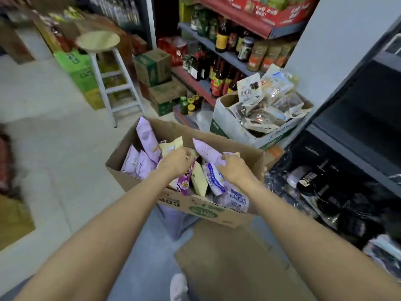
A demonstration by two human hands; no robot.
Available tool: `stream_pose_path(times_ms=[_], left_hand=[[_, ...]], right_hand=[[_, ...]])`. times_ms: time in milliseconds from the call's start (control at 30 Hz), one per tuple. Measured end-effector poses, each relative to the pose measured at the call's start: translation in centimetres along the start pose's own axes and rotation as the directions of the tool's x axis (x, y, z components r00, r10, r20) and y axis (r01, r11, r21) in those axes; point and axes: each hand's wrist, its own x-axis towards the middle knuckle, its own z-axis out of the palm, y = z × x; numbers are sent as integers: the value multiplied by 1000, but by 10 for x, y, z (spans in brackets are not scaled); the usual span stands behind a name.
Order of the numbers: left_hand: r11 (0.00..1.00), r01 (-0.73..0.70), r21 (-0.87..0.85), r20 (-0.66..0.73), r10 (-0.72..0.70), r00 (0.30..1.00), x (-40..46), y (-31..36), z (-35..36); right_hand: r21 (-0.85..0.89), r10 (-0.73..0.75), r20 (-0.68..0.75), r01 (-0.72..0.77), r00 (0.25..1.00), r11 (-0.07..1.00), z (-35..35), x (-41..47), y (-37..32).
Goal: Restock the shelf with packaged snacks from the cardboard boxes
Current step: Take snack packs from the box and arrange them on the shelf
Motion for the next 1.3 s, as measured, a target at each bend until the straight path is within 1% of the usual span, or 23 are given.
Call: stream_pose_path(times_ms=[67,133,233,333,367,467,533,600,633,667,733,833,867,933,1000,1067,1100,1200,1267,1300], left_hand=[[1000,13,20,60,-15,998,23,-18,7],[999,-5,33,139,0,990,40,-31,15],[992,-102,78,253,79,964,63,-41,27],[985,-125,118,310,83,947,73,-40,34],[984,-123,132,304,78,950,76,-39,35],[984,-118,132,251,82,965,80,-37,35],[992,-122,20,199,116,973,82,-38,30],[986,-108,-124,87,119,989,84,-37,18],[981,-109,-163,32,116,993,84,-35,9],[975,-123,-188,-18,121,992,84,-32,0],[960,-185,-212,-115,163,980,85,-23,-17],[940,-301,-158,-203,268,942,87,0,-37],[937,-326,-128,-219,294,931,89,7,-41],[920,-380,-93,-216,354,910,92,23,-47],[893,-443,-75,-161,428,889,94,41,-52],[849,-526,-39,-94,521,848,94,62,-59],[826,-563,-30,-84,560,825,94,74,-64],[781,-616,-105,-119,605,787,91,112,-85],[755,-640,-145,-136,625,768,89,140,-94],[747,-650,-136,-137,636,760,88,156,-98]], right_hand=[[58,44,26,-45,999,997,14,20,-3],[50,79,77,-83,994,995,26,31,-6],[-39,113,112,-109,987,993,43,47,-4],[-101,205,168,-190,964,977,57,57,3],[-120,219,157,-202,963,972,60,60,5],[-138,222,22,-217,975,966,61,64,4],[-146,222,-25,-224,975,964,57,67,9],[-136,214,-54,-220,975,966,46,65,14],[-122,200,-72,-208,977,971,40,63,17],[-96,179,-90,-188,980,977,33,60,19],[15,160,-118,-159,980,987,16,54,20],[197,110,-216,-67,970,978,-13,54,14],[220,86,-244,-31,966,975,-26,55,12],[203,41,-266,14,963,979,-53,58,4],[183,-1,-291,57,957,982,-79,58,-4],[132,-53,-353,106,934,985,-103,54,-11],[86,-76,-387,118,919,989,-114,50,-13],[-65,-77,-489,51,869,997,-151,38,-12],[-89,-44,-549,-6,835,996,-179,29,-6],[-87,-28,-577,-27,816,996,-194,24,-2]])
